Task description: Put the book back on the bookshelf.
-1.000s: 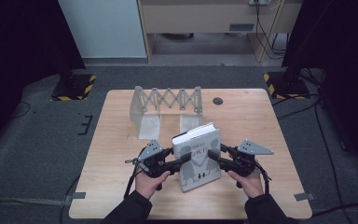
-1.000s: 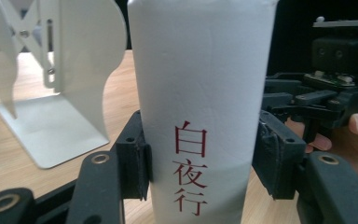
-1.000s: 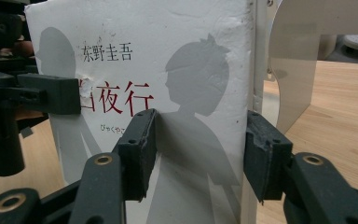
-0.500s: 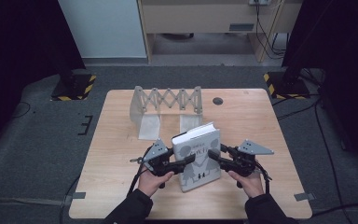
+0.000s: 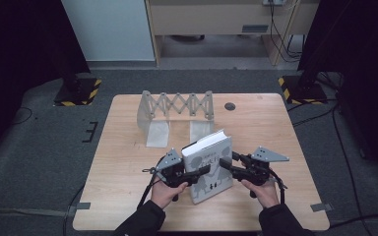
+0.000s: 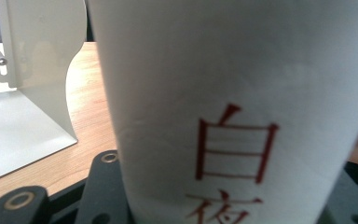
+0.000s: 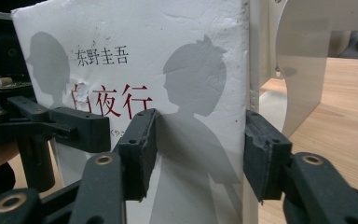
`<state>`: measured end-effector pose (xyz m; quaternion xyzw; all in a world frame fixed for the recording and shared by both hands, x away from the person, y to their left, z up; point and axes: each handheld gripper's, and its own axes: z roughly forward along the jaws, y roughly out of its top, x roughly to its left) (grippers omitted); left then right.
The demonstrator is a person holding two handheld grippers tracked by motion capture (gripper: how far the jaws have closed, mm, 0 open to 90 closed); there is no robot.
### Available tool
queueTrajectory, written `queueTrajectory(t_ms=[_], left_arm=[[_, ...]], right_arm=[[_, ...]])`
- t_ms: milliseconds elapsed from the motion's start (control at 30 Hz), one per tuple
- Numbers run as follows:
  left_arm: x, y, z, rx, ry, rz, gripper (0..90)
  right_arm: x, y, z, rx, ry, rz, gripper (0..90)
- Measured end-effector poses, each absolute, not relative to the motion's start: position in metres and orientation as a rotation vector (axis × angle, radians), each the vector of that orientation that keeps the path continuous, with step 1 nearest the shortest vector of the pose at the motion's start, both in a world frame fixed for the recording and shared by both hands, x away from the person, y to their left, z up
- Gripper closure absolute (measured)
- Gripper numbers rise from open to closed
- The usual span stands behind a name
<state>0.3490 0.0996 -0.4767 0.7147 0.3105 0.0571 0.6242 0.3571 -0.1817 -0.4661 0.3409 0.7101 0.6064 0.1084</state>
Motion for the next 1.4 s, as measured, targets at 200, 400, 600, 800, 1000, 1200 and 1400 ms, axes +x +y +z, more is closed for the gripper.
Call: queueTrajectory(t_ms=[200,400,600,800,1000,1200,1400], left_arm=[[0.349,0.102,-0.474,1.636,0.787,0.098,51.7],[0.351,0.106,-0.47,1.643,0.845,0.066,52.1],[0.35,0.11,-0.461,1.669,0.878,0.068,52.5],[0.351,0.121,-0.452,1.668,0.932,0.064,52.9],[0.352,0.134,-0.437,1.69,0.945,0.116,53.1],[0.355,0.155,-0.42,1.672,1.009,0.139,53.2],[0.356,0.181,-0.406,1.627,1.053,0.211,53.2]], right_arm=[[0.36,-0.187,-0.467,1.046,2.09,1.805,37.7],[0.365,-0.208,-0.471,1.169,2.008,1.699,32.8],[0.37,-0.214,-0.48,1.251,2.031,1.557,29.6],[0.372,-0.215,-0.483,1.262,2.048,1.492,27.0],[0.373,-0.217,-0.486,1.285,2.057,1.43,27.1],[0.374,-0.222,-0.49,1.311,2.037,1.299,25.9],[0.378,-0.226,-0.498,1.313,2.079,1.127,25.4]])
